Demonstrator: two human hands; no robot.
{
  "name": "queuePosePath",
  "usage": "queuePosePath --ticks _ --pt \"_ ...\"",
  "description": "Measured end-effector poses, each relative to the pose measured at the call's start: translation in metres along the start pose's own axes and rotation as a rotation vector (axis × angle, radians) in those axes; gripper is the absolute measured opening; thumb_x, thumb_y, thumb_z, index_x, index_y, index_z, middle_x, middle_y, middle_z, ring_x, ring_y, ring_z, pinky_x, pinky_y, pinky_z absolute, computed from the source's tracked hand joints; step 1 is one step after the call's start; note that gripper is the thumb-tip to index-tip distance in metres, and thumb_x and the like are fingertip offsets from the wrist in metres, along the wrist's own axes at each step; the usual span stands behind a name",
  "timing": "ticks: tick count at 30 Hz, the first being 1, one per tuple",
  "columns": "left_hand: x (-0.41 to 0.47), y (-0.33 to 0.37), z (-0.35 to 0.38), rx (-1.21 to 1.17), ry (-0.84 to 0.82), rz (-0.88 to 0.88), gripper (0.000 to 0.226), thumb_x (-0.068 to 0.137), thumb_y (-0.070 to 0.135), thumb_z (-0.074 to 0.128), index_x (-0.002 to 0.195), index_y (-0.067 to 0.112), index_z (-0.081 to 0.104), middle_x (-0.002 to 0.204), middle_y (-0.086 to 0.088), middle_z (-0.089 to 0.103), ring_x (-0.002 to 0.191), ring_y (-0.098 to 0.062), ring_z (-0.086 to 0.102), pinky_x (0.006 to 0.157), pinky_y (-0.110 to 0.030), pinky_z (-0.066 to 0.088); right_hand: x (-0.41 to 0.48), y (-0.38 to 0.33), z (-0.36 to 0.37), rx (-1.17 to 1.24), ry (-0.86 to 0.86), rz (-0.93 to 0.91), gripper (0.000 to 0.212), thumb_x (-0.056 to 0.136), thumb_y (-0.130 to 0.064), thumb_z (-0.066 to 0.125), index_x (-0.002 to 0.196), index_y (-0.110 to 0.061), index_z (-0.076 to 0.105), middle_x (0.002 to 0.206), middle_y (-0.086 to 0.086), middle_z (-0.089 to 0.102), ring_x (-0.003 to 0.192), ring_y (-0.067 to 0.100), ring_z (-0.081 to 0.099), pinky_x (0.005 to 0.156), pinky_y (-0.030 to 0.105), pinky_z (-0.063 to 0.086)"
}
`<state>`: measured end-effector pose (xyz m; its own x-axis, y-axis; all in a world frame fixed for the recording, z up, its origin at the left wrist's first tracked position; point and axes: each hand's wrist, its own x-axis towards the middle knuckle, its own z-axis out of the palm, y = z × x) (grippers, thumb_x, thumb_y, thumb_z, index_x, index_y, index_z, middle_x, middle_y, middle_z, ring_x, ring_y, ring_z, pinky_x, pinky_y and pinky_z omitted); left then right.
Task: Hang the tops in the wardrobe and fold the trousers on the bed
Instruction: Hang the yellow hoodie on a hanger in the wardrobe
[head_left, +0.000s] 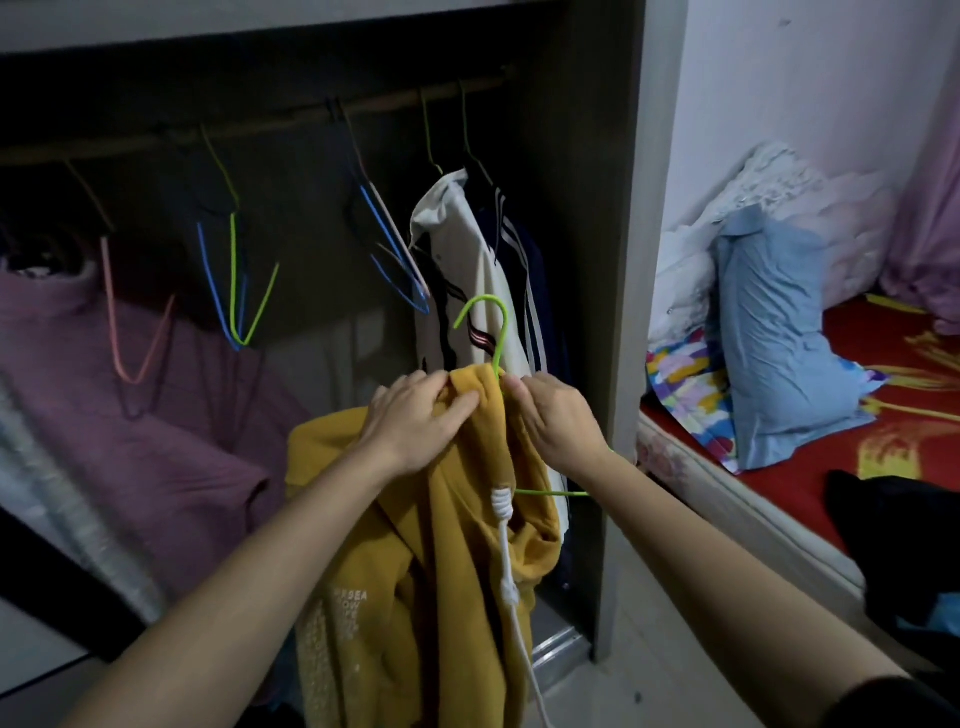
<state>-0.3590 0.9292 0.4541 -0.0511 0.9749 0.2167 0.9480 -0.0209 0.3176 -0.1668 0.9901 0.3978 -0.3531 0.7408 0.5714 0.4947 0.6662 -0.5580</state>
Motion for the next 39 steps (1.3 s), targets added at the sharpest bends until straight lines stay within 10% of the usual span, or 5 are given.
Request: queuePosePath --ticks 7,11,16,28,39 --pt "-0.007 -0.007 -0.015 -0.158 0.310 -0.249 0.052 0.083 0.058 0.021 0.105 0.026 0.056 0.116 -0.010 0.066 0.114 -0.035 0.055 0.097 -0.047 0.035 -0.049 0.036 0.022 -0.050 0.500 0.519 0.069 0.098 -0.056 0.040 0.152 -0.014 0.029 0.161 0.011 0.015 0.150 0.024 0.013 0.120 0.043 0.009" --pt "-0.015 -0.006 -0.026 -0.277 0.411 -0.250 0.072 0.074 0.092 0.024 0.088 0.030 0.057 0.097 0.004 0.068 0.099 -0.028 0.060 0.096 -0.047 0.042 -0.063 0.055 0.040 0.343 0.212 0.953 0.106 0.085 -0.063 0.065 0.158 -0.013 0.006 0.164 0.017 0.010 0.151 0.037 0.013 0.121 0.054 0.015" --pt "-0.020 -0.002 -0.028 -0.319 0.464 -0.203 0.055 0.070 0.084 0.055 0.079 0.029 0.059 0.077 0.016 0.062 0.080 -0.015 0.058 0.085 -0.045 0.050 -0.060 0.044 0.066 0.634 -0.239 1.075 0.127 0.062 -0.077 0.074 0.158 -0.015 0.018 0.160 0.012 0.030 0.142 0.033 0.037 0.109 0.046 0.037" --pt "-0.030 -0.017 -0.029 -0.433 0.624 -0.145 0.039 0.065 0.049 0.068 0.099 0.032 0.059 0.083 0.017 0.060 0.083 -0.017 0.060 0.073 -0.035 0.049 -0.044 0.018 0.087 0.486 -0.380 0.907 0.021 0.083 -0.035 0.074 0.090 -0.032 0.054 0.102 0.003 0.068 0.087 0.015 0.066 0.061 0.025 0.057" --pt "-0.036 -0.100 -0.015 -0.175 0.362 -0.152 0.048 0.069 0.044 0.064 0.112 0.023 0.068 0.105 0.000 0.067 0.098 -0.027 0.063 0.083 -0.042 0.052 -0.023 0.062 0.035 0.502 0.015 1.012 0.024 0.090 -0.015 0.045 0.081 -0.010 0.066 0.071 0.010 0.062 0.063 0.024 0.062 0.052 0.031 0.055"
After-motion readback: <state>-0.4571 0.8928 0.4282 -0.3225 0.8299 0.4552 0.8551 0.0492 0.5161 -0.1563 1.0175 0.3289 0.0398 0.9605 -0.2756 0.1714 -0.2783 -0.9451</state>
